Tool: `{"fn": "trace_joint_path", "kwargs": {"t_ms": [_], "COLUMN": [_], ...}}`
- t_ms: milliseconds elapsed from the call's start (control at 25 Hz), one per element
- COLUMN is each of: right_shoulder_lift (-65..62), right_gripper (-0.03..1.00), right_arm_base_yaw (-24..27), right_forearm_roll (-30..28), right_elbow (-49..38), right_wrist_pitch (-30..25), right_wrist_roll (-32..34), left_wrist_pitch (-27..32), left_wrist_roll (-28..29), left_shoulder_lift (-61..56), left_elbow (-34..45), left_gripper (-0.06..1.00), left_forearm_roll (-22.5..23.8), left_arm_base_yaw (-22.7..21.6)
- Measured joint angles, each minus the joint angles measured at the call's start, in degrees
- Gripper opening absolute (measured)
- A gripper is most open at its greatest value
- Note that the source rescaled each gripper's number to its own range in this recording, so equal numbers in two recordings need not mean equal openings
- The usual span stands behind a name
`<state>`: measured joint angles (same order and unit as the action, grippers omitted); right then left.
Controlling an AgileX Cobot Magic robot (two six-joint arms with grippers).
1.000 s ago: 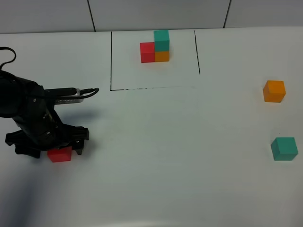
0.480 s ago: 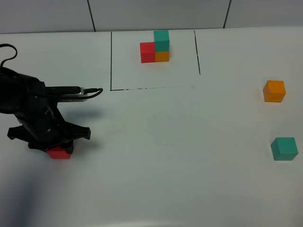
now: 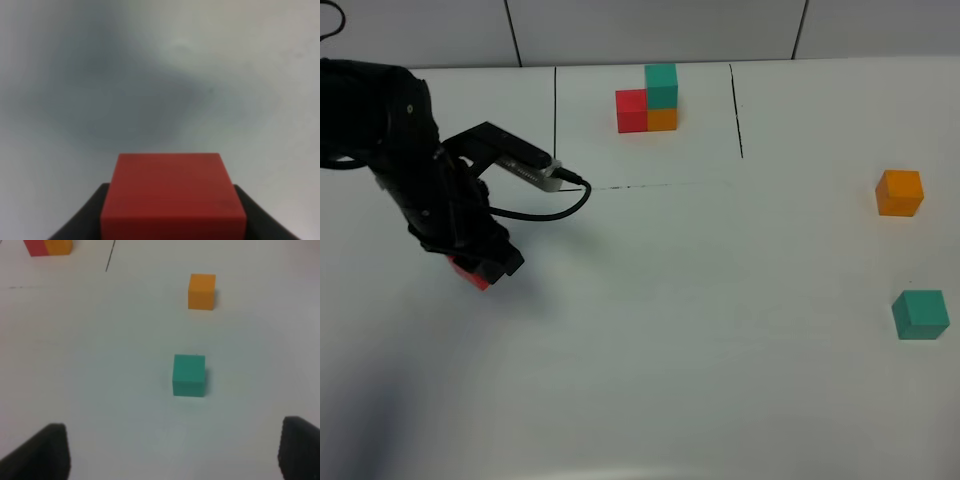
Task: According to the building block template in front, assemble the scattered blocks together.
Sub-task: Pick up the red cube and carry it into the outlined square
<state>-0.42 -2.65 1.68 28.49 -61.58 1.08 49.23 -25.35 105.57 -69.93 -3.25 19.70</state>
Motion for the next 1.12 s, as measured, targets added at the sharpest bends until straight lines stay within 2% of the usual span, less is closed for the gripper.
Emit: {"fn": "trace_joint_path", "kwargs": {"t_ms": [160,280,600,920,1120], "right_shoulder_lift": [0.00,0.00,0.00,0.00,0.00], "right_gripper": [0.70,0.70,0.70,0.70,0.70], "right_arm_base_yaw": [0.00,0.00,0.00,0.00,0.00], "right_forearm_roll": [0.00,0.00,0.00,0.00,0.00], "right_elbow": [0.00,0.00,0.00,0.00,0.00], "right_wrist_pitch": [0.00,0.00,0.00,0.00,0.00], "right_wrist_roll": [0.00,0.00,0.00,0.00,0.00], "left_wrist_pitch": [2.16,7.08,12.96,16.13,17.74], "left_wrist_roll": [-4.06,-6.19,-7.51,-17.79,-23.37], "left_shoulder_lift": [1.02,3.80,14.06,22.49,26.97], "left_elbow": [-7.31,-13.49,-27.32,-38.89,-45.76], "left_gripper": [0.01,0.01,0.01,0.01,0.01], "left_forearm_roll": [-0.07,0.65,8.63,9.94,9.83], "left_arm_base_yaw": [3.34,6.10,12.31,16.33,17.34]}}
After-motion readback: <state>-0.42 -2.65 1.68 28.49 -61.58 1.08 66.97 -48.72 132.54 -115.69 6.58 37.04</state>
